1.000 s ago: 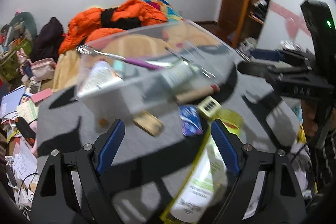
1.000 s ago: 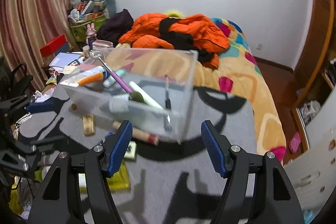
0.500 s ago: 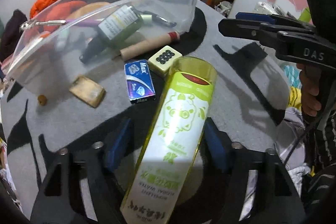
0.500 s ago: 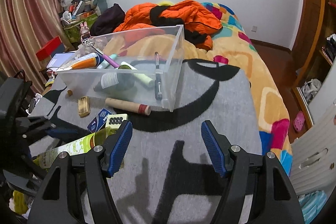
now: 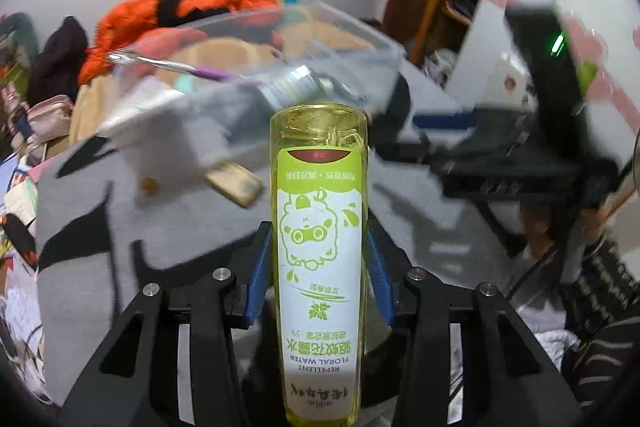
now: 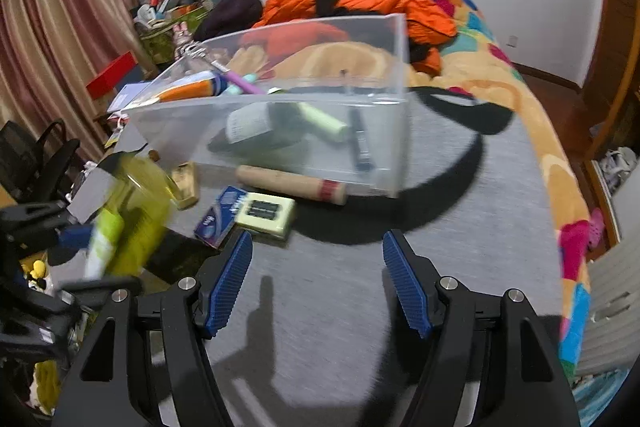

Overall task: Organize objects
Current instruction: 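Reach and grasp the yellow-green floral water bottle with the left gripper, then lift the floral water bottle with the left gripper while the right grasps the dotted block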

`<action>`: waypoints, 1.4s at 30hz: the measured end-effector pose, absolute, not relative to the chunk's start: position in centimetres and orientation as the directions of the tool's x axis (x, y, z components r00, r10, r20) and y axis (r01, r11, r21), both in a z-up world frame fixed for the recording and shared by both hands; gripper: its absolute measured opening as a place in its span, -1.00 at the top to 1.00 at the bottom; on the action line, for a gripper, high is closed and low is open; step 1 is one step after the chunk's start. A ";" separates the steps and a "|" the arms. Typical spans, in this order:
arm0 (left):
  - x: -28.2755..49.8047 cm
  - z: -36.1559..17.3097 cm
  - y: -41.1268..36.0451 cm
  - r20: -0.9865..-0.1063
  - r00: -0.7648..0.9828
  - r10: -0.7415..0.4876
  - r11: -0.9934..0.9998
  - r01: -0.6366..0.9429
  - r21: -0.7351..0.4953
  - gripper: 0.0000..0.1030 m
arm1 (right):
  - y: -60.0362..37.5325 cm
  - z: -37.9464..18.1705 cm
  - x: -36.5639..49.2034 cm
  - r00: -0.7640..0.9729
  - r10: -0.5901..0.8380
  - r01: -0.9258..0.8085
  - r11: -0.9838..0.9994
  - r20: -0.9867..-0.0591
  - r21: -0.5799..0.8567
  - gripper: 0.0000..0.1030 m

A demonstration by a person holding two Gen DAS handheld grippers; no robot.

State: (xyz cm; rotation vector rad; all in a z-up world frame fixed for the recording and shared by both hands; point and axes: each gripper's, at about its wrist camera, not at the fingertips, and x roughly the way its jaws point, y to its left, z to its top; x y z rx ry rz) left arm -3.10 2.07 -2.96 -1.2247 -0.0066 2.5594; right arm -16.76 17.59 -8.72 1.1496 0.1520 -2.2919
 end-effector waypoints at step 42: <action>-2.6 9.0 -0.4 -0.488 -0.852 0.188 -0.980 -0.128 -0.155 0.15 | 20.2 -1.7 -14.4 -0.634 -0.487 0.508 -0.848 -0.601 0.152 0.39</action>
